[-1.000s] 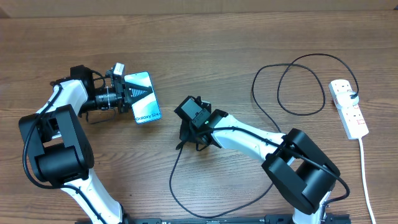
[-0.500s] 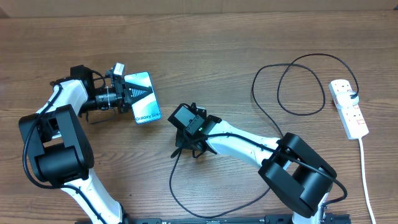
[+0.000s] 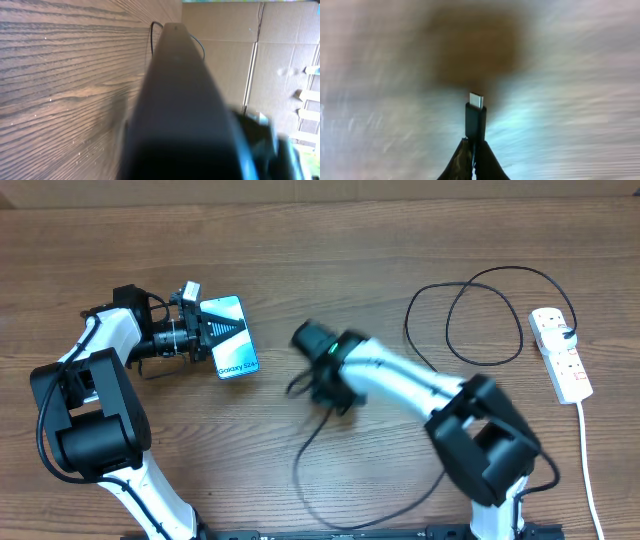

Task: Plug charger to phone and switch on socket
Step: 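Move the right gripper down over the black cable connector on the table, then close the right gripper on the black cable connector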

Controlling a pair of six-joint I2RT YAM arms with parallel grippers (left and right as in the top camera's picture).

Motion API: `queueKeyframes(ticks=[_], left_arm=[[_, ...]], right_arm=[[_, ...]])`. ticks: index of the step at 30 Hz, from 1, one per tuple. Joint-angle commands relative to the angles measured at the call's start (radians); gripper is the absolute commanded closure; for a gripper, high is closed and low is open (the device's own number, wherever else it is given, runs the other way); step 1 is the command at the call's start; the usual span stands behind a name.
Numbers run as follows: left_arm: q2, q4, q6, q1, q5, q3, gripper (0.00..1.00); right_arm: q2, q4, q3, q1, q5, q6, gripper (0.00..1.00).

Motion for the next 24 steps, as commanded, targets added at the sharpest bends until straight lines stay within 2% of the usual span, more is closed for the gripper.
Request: queueKeyframes(ticks=[1,6,15,16,18,22,24], left_arm=[[-0.030,0.001,0.026,-0.005,0.031,0.009,0.96],[-0.030,0.002,0.026,-0.005,0.031,0.009,0.96],[-0.030,0.013,0.026,-0.005,0.031,0.009,0.96],[-0.030,0.014,0.026,-0.005,0.031,0.009,0.96],[-0.030,0.015,0.026,-0.005,0.031,0.009,0.96],[-0.030,0.015,0.026,-0.005,0.031,0.009,0.96],[-0.030,0.015,0.026,-0.005,0.031,0.009,0.96]], right_arm=[[0.002,-0.024,0.054,-0.117,0.025,-0.132,0.96],[0.002,-0.031,0.020,-0.206,0.026,-0.206,0.96],[0.002,0.044,-0.061,-0.197,0.048,-0.219,0.96],[0.002,0.042,-0.064,-0.197,0.048,-0.214,0.94],[0.002,0.033,-0.064,-0.206,0.048,-0.196,0.68],[0.002,0.020,-0.064,-0.239,0.047,-0.189,0.60],[0.002,0.026,-0.064,-0.244,0.044,-0.189,0.60]])
